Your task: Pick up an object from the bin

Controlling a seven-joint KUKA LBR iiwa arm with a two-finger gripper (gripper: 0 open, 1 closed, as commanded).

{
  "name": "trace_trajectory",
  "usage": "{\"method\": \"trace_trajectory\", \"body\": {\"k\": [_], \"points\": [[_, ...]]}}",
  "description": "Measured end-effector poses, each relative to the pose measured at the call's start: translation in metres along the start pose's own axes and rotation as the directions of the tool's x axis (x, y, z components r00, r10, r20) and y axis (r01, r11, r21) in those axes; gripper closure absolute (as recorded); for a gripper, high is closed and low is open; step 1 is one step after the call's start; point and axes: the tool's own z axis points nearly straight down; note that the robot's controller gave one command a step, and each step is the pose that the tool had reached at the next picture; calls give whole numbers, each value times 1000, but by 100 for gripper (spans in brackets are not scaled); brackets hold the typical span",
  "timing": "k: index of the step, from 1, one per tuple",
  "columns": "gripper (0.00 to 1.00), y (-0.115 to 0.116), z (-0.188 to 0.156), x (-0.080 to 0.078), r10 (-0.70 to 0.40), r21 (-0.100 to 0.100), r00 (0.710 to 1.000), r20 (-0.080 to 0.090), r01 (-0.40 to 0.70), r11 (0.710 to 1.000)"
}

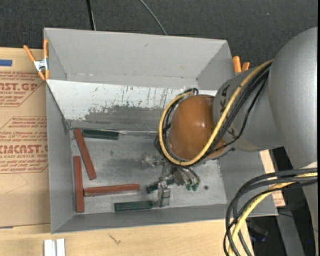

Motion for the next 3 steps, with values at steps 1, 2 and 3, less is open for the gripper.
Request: {"method": "trace_trajectory", "body": {"k": [1,2,3], "points": [[100,-37,11,29,-139,0,990,0,139,990],[100,-36,11,29,-139,0,990,0,139,990],[100,-47,-143,-13,-155,0,988,4,155,988]]}}
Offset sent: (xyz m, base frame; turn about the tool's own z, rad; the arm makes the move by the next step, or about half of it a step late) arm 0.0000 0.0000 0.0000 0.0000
